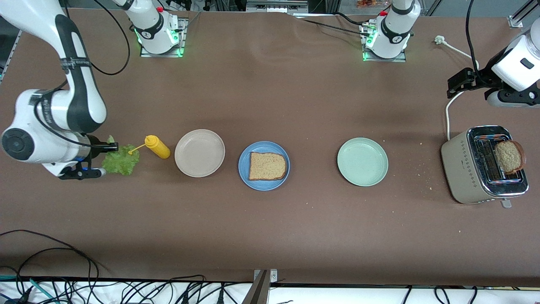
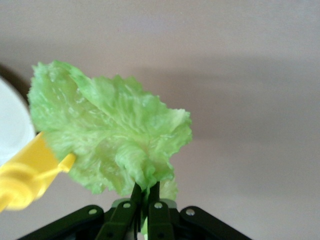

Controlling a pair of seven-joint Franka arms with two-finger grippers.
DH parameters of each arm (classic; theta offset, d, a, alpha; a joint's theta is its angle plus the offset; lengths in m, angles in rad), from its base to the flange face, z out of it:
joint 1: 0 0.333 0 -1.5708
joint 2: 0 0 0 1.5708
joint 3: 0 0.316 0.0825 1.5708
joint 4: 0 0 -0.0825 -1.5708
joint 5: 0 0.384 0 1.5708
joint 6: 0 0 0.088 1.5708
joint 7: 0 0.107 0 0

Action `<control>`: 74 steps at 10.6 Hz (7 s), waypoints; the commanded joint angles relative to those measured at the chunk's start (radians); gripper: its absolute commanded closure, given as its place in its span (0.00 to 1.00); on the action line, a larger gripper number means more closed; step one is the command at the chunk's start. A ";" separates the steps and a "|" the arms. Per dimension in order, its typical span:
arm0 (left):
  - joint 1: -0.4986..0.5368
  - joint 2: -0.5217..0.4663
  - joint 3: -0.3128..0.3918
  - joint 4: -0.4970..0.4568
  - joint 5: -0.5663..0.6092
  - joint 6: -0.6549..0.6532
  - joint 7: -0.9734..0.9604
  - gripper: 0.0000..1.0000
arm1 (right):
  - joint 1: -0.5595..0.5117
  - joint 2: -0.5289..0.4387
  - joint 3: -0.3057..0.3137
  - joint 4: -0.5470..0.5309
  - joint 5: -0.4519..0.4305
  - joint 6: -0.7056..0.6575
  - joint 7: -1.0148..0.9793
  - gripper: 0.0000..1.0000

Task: Make sandwich in blue plate with both arms
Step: 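Grasp the green lettuce leaf with the right gripper and lift it, then carry the lettuce with the right gripper onto the bread slice, then open the right gripper and move it back toward the yellow bottle, then grasp the yellow squeeze bottle with the right gripper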

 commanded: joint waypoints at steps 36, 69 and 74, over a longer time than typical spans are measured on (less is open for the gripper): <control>0.011 0.022 -0.003 0.028 0.022 -0.014 0.016 0.00 | 0.651 0.226 -0.088 0.349 0.290 0.063 0.517 0.00; 0.043 0.036 0.000 0.028 -0.007 -0.014 0.017 0.00 | 0.179 0.371 -0.535 -0.218 1.362 -0.426 -2.244 0.00; 0.042 0.036 -0.002 0.028 -0.005 -0.014 0.017 0.00 | 0.180 0.370 -0.511 -0.198 1.384 -0.463 -2.249 0.00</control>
